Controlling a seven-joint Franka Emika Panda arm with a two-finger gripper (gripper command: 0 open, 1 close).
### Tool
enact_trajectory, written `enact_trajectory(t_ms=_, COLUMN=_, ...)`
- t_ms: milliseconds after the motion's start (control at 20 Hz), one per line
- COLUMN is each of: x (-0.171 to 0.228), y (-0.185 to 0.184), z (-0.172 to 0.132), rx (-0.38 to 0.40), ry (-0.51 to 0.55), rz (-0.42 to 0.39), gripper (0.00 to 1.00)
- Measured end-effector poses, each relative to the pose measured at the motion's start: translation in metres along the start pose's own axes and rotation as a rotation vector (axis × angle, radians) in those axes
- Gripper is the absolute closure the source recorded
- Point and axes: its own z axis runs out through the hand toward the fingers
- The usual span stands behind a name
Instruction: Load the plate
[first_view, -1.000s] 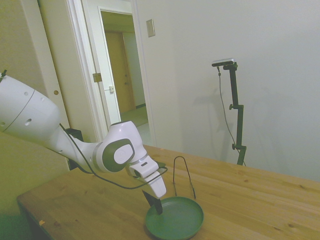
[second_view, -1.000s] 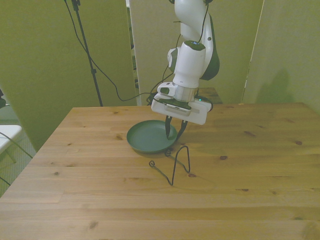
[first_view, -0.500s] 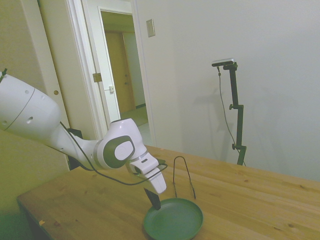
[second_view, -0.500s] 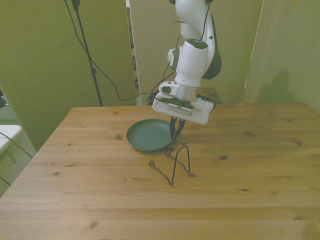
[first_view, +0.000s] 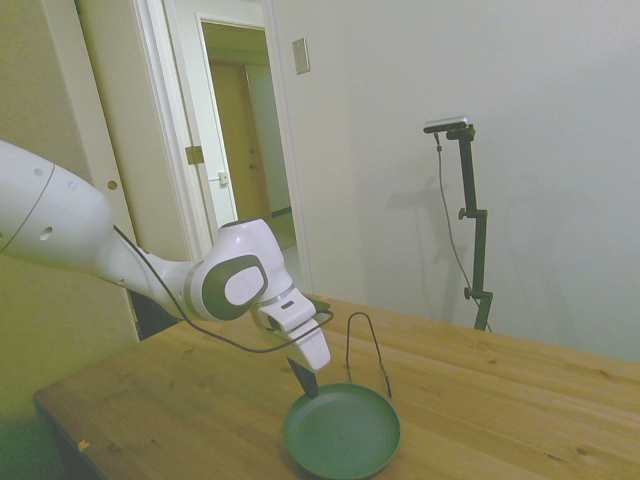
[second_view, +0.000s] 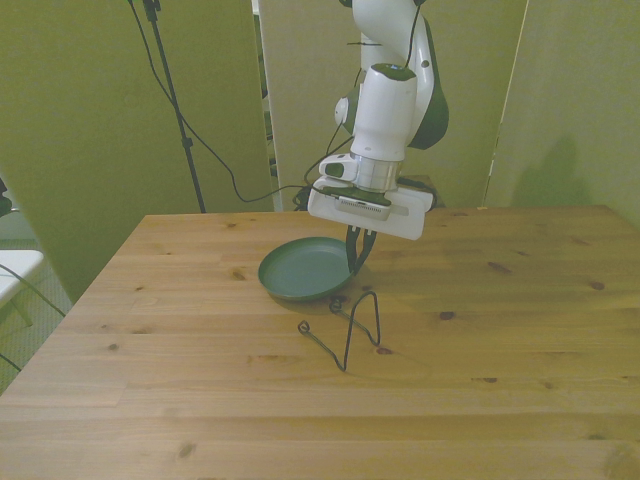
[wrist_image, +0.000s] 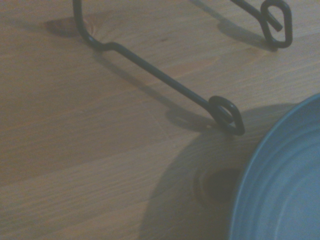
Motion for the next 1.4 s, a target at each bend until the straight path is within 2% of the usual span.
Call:
enact_trajectory(t_ms=550, x=0.01, y=-0.026, z=-0.062, rx=0.059, ry=-0.034, rz=0.033, gripper=1.0)
enact_trajectory(t_ms=1000, x=0.022, y=-0.046, z=-0.124, rx=0.122, ry=-0.061, rz=0.063, gripper=1.0)
enact_trajectory(t_ms=1250, x=0.024, y=-0.048, z=-0.128, rx=0.135, ry=-0.058, rz=0.064, gripper=1.0)
enact_trajectory(t_ms=1400, x=0.032, y=-0.048, z=-0.129, rx=0.193, ry=-0.044, rz=0.08, gripper=1.0)
